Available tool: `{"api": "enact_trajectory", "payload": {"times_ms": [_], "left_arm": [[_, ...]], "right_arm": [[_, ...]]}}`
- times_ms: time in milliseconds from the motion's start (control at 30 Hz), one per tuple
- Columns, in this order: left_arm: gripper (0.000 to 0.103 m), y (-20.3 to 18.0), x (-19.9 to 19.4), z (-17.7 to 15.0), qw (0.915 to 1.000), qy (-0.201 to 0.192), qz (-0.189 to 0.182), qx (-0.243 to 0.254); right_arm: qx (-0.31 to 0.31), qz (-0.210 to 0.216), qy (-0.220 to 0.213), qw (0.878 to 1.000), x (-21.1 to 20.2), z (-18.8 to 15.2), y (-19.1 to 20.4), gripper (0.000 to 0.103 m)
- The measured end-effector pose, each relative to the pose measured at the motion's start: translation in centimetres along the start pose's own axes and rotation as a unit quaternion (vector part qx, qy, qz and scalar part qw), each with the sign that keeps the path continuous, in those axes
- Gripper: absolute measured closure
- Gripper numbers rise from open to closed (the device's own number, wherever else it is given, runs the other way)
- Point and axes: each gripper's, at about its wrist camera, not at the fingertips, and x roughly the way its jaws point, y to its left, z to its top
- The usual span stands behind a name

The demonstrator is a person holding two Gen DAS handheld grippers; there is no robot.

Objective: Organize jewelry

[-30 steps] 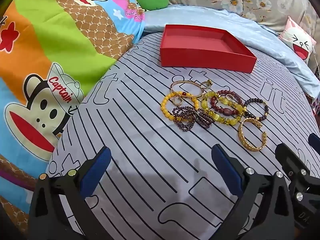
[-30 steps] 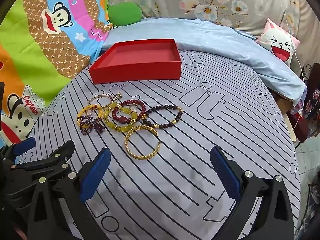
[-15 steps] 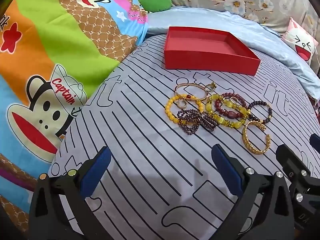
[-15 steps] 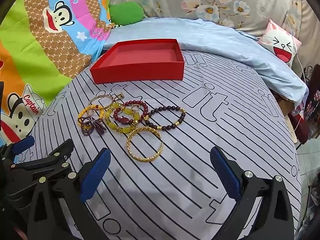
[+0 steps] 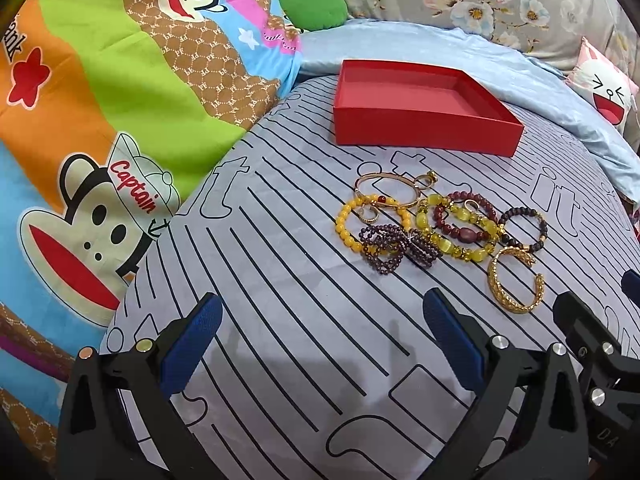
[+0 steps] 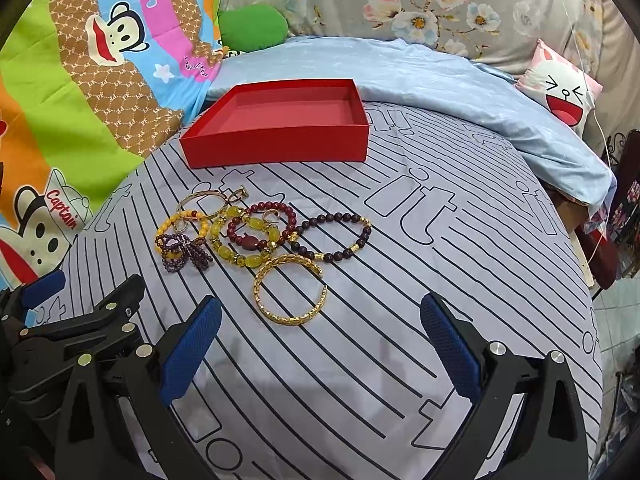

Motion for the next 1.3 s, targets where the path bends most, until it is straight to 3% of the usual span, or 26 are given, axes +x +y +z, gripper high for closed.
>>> {"api": "enact_trajectory", "payload": {"times_ms": [1300], "left_arm": [[0.007,-0.4,-0.21,0.18,0.9999,-0.01,-0.009,0.008]], "right_arm": [[0.011,0.002,-0.002,1.0,-0.04,-0.08,-0.44,0.007]]}}
